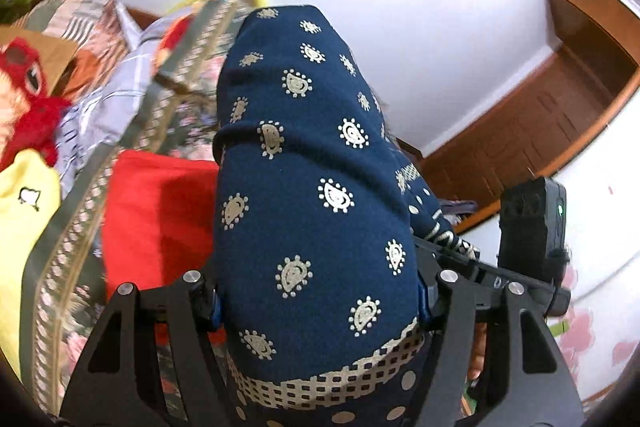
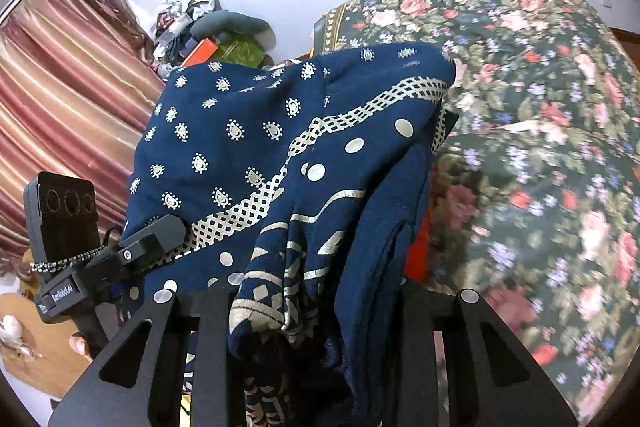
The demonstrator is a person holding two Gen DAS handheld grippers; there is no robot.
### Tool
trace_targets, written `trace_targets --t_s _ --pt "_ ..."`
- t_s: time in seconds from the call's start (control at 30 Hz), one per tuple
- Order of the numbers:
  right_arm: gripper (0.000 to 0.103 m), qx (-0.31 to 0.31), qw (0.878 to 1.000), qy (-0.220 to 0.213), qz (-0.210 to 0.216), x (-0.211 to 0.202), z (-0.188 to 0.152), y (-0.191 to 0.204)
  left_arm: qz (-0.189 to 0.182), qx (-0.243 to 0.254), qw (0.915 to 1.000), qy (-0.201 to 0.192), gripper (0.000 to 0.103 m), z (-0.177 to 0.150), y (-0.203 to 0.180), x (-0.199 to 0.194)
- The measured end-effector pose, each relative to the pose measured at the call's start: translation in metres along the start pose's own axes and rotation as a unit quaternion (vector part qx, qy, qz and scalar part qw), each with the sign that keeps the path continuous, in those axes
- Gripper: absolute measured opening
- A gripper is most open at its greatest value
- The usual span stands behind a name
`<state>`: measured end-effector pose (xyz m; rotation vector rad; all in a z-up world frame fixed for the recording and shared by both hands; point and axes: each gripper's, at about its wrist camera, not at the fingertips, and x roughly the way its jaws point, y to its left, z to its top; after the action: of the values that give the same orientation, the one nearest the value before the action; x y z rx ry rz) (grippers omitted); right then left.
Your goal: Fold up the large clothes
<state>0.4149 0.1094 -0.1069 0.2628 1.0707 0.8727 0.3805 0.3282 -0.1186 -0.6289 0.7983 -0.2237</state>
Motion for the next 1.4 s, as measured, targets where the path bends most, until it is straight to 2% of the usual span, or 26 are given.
trace_targets --t_s 0.1,0.17,0.23,0.27,0.3,0.33,0.43,0.5,0.6,0.7,0.9,1.13,1.23,1.3,1.4 --pt "0.028 0.012 1.0 0.012 -0.005 0.031 0.0 -0.001 0.022 -0.03 0.9993 0.009 0.067 0.008 0.036 0.019" --pt "0.028 0.021 0.999 0.026 -0.024 0.055 0.001 -0.008 0.058 -0.04 0.9973 0.018 0.067 0.01 0.059 0.035" --pt "0.028 0.01 0.998 0.032 -0.051 0.072 0.002 -0.011 0.113 -0.042 0.9921 0.035 0.067 0.007 0.085 0.055" --pt "0.028 -0.002 0.997 0.038 -0.067 0.082 0.002 -0.013 0.127 -0.045 0.9899 0.042 0.067 0.003 0.095 0.062" --pt "0.028 -0.01 0.996 0.043 -0.072 0.087 0.001 -0.013 0.131 -0.051 0.989 0.045 0.069 -0.001 0.107 0.067" --pt "0.029 -0.02 0.995 0.051 -0.078 0.093 -0.001 -0.014 0.119 -0.063 0.9902 0.038 0.071 -0.006 0.118 0.067" --pt "0.04 -0.061 0.991 0.059 -0.105 0.099 -0.013 -0.011 0.091 -0.083 0.9918 0.034 0.074 -0.014 0.13 0.058" --pt "0.058 -0.082 0.987 0.056 -0.124 0.095 -0.022 -0.007 0.104 -0.072 0.9913 0.037 0.076 -0.018 0.124 0.051" --pt "0.072 -0.086 0.984 0.054 -0.148 0.086 -0.034 -0.008 0.13 -0.046 0.9896 0.039 0.081 -0.026 0.107 0.038" --pt "0.08 -0.058 0.985 0.053 -0.155 0.076 -0.045 -0.017 0.159 -0.022 0.9864 0.038 0.084 -0.036 0.096 0.029" --pt "0.082 -0.019 0.986 0.077 -0.148 0.053 -0.075 -0.032 0.179 0.006 0.983 0.041 0.085 -0.07 0.078 0.009" --pt "0.082 -0.05 0.978 0.077 -0.186 0.018 -0.101 -0.02 0.198 -0.005 0.9791 0.044 0.085 -0.101 0.068 -0.018" --pt "0.082 -0.059 0.98 0.062 -0.181 -0.004 -0.105 -0.008 0.224 0.005 0.9736 0.042 0.084 -0.108 0.059 -0.029" --pt "0.082 -0.062 0.982 0.049 -0.172 -0.019 -0.106 0.001 0.224 0.014 0.9739 0.034 0.084 -0.112 0.046 -0.042" --pt "0.082 -0.072 0.984 0.016 -0.16 -0.051 -0.108 0.022 0.215 0.034 0.9761 0.001 0.084 -0.116 0.015 -0.072"
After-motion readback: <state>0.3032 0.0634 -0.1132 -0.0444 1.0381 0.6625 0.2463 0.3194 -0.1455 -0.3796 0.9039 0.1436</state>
